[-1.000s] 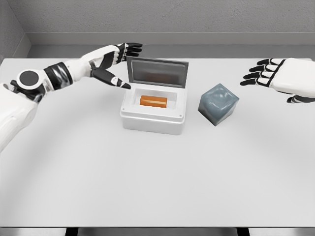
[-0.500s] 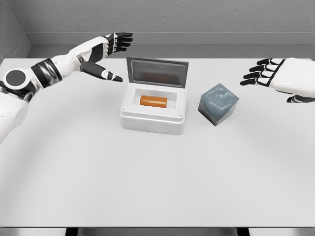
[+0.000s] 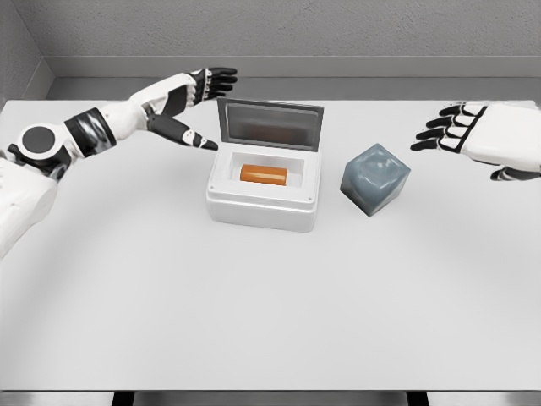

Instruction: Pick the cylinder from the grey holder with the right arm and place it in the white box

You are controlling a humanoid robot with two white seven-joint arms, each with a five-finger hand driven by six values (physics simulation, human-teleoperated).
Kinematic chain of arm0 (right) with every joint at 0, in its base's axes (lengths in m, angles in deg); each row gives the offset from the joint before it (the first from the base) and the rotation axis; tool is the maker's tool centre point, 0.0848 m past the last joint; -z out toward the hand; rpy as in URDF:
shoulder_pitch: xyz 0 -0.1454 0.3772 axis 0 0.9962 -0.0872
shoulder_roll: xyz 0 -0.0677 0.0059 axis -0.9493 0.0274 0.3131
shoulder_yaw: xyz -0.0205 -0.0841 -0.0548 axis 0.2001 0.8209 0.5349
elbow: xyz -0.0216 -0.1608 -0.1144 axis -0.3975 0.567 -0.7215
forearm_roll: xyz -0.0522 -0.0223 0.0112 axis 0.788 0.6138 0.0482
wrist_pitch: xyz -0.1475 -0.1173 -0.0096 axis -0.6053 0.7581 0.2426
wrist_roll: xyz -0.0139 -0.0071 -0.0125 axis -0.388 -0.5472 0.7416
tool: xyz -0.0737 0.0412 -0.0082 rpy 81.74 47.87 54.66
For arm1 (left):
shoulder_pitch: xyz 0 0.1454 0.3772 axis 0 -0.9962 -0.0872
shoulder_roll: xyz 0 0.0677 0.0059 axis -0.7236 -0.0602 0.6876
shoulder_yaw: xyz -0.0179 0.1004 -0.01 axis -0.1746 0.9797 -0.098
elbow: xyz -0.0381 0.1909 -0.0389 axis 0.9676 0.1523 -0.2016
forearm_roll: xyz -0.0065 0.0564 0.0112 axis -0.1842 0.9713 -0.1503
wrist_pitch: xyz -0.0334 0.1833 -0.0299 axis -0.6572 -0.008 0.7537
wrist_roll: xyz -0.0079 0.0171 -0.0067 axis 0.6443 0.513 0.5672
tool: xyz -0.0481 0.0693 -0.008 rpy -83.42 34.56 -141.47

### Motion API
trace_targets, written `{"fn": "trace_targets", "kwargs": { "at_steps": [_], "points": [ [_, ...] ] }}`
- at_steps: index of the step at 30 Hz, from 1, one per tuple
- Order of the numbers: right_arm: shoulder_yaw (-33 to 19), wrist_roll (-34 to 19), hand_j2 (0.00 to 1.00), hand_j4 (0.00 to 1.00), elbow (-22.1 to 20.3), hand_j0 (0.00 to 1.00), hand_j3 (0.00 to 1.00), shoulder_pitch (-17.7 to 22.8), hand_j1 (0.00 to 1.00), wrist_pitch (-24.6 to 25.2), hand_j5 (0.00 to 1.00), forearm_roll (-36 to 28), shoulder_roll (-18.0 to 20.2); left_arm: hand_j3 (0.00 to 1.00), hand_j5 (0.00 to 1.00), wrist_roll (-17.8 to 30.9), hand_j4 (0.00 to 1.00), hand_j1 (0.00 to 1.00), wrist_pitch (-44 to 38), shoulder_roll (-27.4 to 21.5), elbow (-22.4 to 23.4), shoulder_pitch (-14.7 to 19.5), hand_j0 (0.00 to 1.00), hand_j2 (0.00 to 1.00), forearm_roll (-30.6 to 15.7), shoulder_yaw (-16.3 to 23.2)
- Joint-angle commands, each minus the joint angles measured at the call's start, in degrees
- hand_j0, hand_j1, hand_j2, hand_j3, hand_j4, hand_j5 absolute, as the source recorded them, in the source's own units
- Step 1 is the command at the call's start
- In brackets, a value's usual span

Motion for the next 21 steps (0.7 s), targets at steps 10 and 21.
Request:
{"fn": "trace_targets", "kwargs": {
  "at_steps": [10,21],
  "points": [
    [0.0,0.0,1.00,1.00,0.0,1.00,1.00,0.0,1.00,0.2,1.00,-0.2,0.2,1.00,1.00,0.0,1.00,1.00,0.1,-0.9,-4.3,-0.5,1.00,1.00,-0.4,1.2],
    [0.0,0.0,1.00,1.00,0.0,1.00,1.00,0.0,1.00,0.2,1.00,-0.2,0.0,1.00,1.00,0.0,1.00,1.00,0.1,-3.2,-5.2,-0.9,1.00,1.00,-0.4,1.2]
  ]
}}
